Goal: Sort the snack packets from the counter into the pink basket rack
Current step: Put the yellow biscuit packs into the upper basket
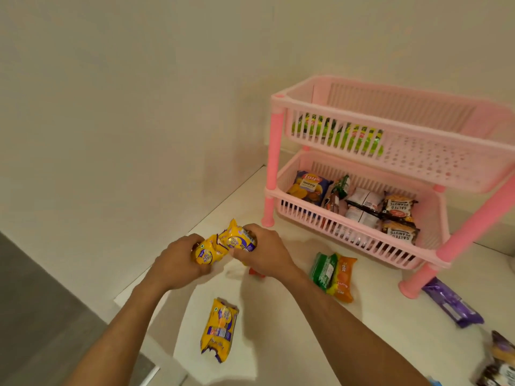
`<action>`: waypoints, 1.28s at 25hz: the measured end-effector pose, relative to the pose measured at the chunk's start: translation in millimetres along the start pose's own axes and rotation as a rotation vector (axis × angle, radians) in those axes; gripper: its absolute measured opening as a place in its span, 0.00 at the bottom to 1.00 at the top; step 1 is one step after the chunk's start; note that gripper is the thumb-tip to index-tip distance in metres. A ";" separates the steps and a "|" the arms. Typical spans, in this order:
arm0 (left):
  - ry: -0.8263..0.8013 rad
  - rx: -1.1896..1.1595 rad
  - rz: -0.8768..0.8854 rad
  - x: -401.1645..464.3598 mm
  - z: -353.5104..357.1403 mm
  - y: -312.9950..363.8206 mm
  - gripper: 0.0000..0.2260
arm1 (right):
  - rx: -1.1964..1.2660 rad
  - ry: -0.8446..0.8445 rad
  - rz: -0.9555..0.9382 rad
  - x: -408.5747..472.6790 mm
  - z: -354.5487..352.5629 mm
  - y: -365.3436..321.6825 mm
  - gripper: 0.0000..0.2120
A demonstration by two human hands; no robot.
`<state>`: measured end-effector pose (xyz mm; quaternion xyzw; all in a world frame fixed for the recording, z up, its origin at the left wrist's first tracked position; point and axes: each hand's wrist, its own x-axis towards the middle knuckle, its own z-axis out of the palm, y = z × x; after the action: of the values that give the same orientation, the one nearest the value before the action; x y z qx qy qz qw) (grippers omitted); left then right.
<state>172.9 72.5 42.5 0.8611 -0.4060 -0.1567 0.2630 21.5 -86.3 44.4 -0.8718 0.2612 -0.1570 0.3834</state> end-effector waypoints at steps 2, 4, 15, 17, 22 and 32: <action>0.010 -0.116 0.057 10.0 -9.3 23.9 0.20 | 0.096 0.118 0.012 1.4 -27.6 -10.3 0.21; 0.028 -0.205 0.127 21.2 -20.4 49.9 0.19 | 0.170 0.229 0.016 1.5 -58.8 -18.6 0.20; 0.046 -0.530 0.501 69.5 -75.0 254.5 0.19 | 0.207 0.707 -0.068 -37.2 -242.8 -56.8 0.28; 0.043 -0.563 0.549 77.2 -77.7 295.2 0.20 | 0.210 0.779 -0.058 -42.8 -276.1 -60.7 0.26; -0.012 -0.626 0.545 105.2 -72.4 384.0 0.25 | 0.331 0.874 0.090 -41.9 -351.8 -47.2 0.22; -0.141 0.099 0.498 161.5 -1.8 453.7 0.27 | -0.345 0.543 0.520 -5.4 -389.1 8.5 0.27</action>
<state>-5.8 -294.5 298.2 0.7334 -0.6299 -0.1268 0.2219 -170.2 -316.3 293.1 -0.7552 0.5868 -0.2333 0.1758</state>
